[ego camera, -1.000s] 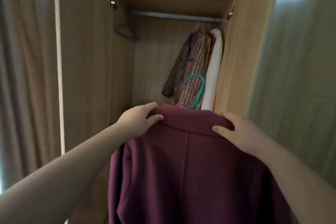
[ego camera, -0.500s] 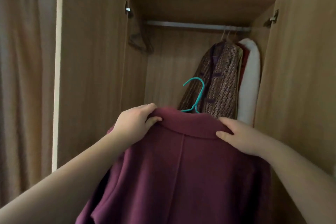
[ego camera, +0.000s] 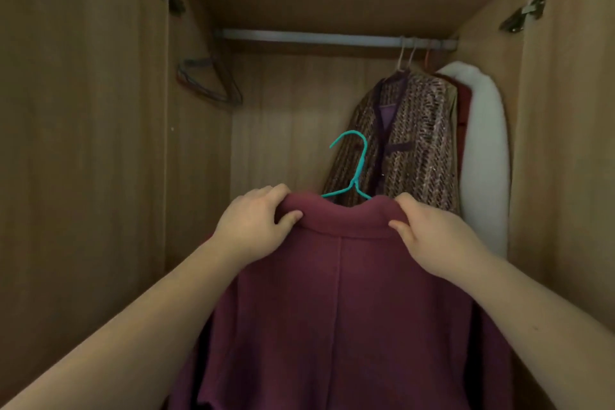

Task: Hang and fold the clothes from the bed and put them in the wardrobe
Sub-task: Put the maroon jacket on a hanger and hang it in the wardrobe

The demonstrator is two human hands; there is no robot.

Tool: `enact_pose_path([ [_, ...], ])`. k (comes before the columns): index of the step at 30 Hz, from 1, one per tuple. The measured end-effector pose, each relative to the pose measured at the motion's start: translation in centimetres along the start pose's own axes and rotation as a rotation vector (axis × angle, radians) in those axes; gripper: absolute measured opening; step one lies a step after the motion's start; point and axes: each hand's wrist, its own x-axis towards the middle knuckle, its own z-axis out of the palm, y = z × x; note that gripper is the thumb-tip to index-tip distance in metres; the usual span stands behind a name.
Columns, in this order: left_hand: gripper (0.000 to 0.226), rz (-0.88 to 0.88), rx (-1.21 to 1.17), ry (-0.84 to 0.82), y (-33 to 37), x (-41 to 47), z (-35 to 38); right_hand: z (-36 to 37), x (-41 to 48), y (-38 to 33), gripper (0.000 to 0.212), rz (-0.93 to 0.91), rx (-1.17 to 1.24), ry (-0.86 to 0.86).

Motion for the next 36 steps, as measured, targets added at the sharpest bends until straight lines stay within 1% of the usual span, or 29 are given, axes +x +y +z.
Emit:
enact_pose_path([
  [3, 0.026, 0.011, 0.024, 0.029, -1.7, 4.1, 2.3, 1.5, 4.0, 2.4, 0.017, -0.038, 0.045, -0.008],
  [6, 0.027, 0.004, 0.043, 0.068, -2.8, 9.1, 5.0, 2.8, 8.8, 5.2, 0.020, -0.074, -0.018, 0.095],
  [7, 0.030, -0.002, 0.045, 0.089, -3.1, 10.9, 5.9, 3.2, 10.5, 6.1, 0.021, -0.071, -0.052, 0.139],
  [11, 0.056, -0.059, 0.103, 0.165, -4.2, 18.2, 9.0, 4.6, 17.4, 9.1, 0.022, -0.039, -0.147, 0.311],
  [14, 0.066, -0.063, 0.121, 0.240, -4.9, 22.0, 11.4, 5.9, 21.9, 11.1, 0.022, -0.030, -0.209, 0.384],
  [16, 0.069, -0.037, 0.124, 0.239, -5.3, 23.9, 13.2, 6.7, 24.5, 12.4, 0.021, 0.005, -0.221, 0.404],
  [19, 0.070, 0.024, 0.148, 0.178, -6.1, 27.1, 15.9, 7.8, 27.8, 14.0, 0.019, 0.040, -0.221, 0.435],
  [25, 0.067, 0.060, 0.123, 0.209, -5.8, 34.0, 19.7, 6.8, 33.2, 16.3, 0.022, 0.104, -0.295, 0.520],
  [29, 0.065, 0.125, -0.004, 0.192, -4.5, 38.8, 20.8, 5.8, 36.7, 17.3, 0.022, 0.170, -0.349, 0.530],
  [33, 0.064, 0.131, -0.208, 0.187, -2.8, 43.9, 21.7, 4.3, 40.0, 18.2, 0.020, 0.211, -0.403, 0.489],
  [36, 0.064, 0.148, -0.277, 0.172, -1.8, 47.0, 23.3, 3.1, 41.8, 18.8, 0.022, 0.266, -0.485, 0.484],
])
